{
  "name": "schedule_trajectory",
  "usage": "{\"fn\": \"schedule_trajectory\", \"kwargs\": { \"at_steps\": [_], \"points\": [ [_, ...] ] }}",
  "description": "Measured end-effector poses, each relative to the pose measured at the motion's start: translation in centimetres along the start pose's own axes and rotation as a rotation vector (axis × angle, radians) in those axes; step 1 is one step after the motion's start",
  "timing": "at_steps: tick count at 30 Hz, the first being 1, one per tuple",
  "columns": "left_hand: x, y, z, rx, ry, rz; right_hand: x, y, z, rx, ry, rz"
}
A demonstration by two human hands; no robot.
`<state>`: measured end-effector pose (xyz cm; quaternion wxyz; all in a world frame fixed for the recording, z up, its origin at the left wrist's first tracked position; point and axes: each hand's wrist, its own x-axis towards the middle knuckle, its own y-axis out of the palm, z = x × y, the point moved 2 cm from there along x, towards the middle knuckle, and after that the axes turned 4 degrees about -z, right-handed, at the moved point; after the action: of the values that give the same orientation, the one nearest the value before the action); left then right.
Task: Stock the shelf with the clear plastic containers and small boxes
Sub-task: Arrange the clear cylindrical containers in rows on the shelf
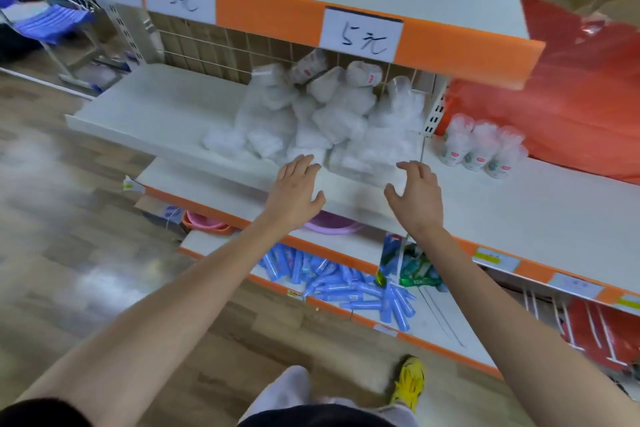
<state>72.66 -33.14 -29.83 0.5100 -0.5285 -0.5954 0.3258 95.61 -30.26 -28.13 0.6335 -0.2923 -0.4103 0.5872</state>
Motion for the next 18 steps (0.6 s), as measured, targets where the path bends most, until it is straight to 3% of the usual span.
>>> {"fn": "schedule_trajectory", "kwargs": {
  "at_steps": [18],
  "points": [
    [4.9, -5.7, 15.5, 0.018, -0.066, -0.095, 10.4, 6.2, 15.4, -0.04, -0.205, -0.049]
  ]
}}
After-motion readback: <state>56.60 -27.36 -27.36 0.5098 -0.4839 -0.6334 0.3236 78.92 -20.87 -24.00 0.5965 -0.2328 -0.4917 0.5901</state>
